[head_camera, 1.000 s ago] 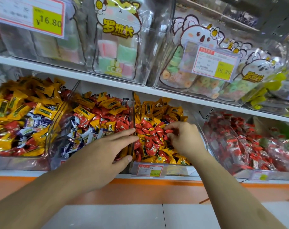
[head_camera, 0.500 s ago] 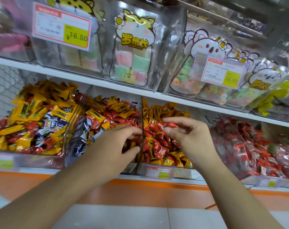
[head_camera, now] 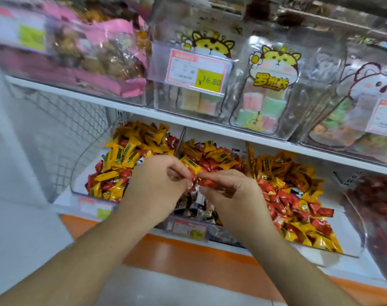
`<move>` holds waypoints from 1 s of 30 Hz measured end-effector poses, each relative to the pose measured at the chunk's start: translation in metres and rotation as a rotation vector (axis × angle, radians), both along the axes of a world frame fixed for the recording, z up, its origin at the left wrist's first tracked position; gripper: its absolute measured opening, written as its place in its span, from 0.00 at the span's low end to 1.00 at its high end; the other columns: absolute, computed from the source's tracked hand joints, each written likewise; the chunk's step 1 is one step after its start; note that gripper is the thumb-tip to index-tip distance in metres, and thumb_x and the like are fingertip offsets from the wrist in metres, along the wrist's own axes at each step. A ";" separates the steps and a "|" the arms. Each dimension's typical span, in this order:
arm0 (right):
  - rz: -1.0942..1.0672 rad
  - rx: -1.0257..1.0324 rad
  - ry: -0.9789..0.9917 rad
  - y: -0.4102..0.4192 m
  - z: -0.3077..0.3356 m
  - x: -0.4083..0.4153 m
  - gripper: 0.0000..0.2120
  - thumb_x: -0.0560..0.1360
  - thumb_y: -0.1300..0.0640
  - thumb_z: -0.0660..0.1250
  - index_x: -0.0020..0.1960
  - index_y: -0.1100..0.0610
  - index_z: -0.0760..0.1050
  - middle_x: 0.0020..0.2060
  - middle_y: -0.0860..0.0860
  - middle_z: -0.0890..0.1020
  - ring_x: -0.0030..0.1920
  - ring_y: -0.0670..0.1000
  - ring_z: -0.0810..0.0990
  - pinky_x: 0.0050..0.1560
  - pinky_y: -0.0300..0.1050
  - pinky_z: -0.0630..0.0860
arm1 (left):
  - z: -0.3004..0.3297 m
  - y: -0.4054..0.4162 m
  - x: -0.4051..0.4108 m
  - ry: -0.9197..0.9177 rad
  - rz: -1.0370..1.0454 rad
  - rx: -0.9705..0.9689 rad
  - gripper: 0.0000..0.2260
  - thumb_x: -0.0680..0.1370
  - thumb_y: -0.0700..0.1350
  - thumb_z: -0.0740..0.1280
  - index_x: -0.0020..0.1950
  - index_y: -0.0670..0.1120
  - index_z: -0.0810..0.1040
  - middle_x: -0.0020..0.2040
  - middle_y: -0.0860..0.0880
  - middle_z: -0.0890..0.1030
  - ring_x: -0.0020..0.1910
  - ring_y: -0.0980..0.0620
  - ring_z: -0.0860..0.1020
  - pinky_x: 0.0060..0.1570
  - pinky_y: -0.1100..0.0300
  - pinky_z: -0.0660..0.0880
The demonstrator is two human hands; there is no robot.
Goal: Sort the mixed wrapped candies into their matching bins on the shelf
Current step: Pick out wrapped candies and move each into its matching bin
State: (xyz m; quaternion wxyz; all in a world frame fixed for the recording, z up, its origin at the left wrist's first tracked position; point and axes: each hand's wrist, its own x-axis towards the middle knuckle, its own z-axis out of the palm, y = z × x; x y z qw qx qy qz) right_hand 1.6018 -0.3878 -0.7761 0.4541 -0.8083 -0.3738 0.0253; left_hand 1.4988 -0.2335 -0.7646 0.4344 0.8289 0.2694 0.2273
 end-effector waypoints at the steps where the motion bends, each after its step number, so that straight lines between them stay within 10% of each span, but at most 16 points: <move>1: -0.001 -0.030 -0.048 0.008 0.000 -0.003 0.13 0.75 0.54 0.77 0.58 0.42 0.86 0.50 0.37 0.80 0.53 0.38 0.78 0.54 0.34 0.76 | 0.003 0.012 -0.006 0.018 0.043 0.069 0.08 0.74 0.44 0.79 0.41 0.56 0.83 0.38 0.58 0.83 0.39 0.61 0.81 0.40 0.65 0.79; 13: 0.178 -0.125 -0.047 0.074 0.003 -0.020 0.28 0.75 0.62 0.76 0.72 0.45 0.76 0.52 0.40 0.80 0.52 0.42 0.77 0.52 0.36 0.75 | 0.000 0.084 -0.033 0.077 0.175 0.260 0.13 0.79 0.45 0.71 0.61 0.58 0.82 0.54 0.60 0.83 0.53 0.60 0.81 0.53 0.62 0.76; 22: 0.052 -0.198 -0.108 0.001 0.009 0.011 0.24 0.76 0.58 0.75 0.68 0.42 0.76 0.57 0.36 0.76 0.58 0.38 0.75 0.57 0.35 0.76 | 0.003 0.025 -0.008 0.073 -0.176 0.408 0.16 0.81 0.49 0.69 0.69 0.59 0.78 0.65 0.63 0.78 0.62 0.62 0.75 0.63 0.63 0.72; 30: -0.369 -0.255 -0.128 -0.107 0.009 0.097 0.16 0.77 0.64 0.69 0.62 0.49 0.81 0.52 0.43 0.84 0.51 0.41 0.81 0.43 0.24 0.69 | -0.013 -0.038 0.031 0.121 -0.494 0.417 0.22 0.84 0.56 0.62 0.78 0.67 0.64 0.73 0.75 0.61 0.70 0.69 0.66 0.64 0.74 0.57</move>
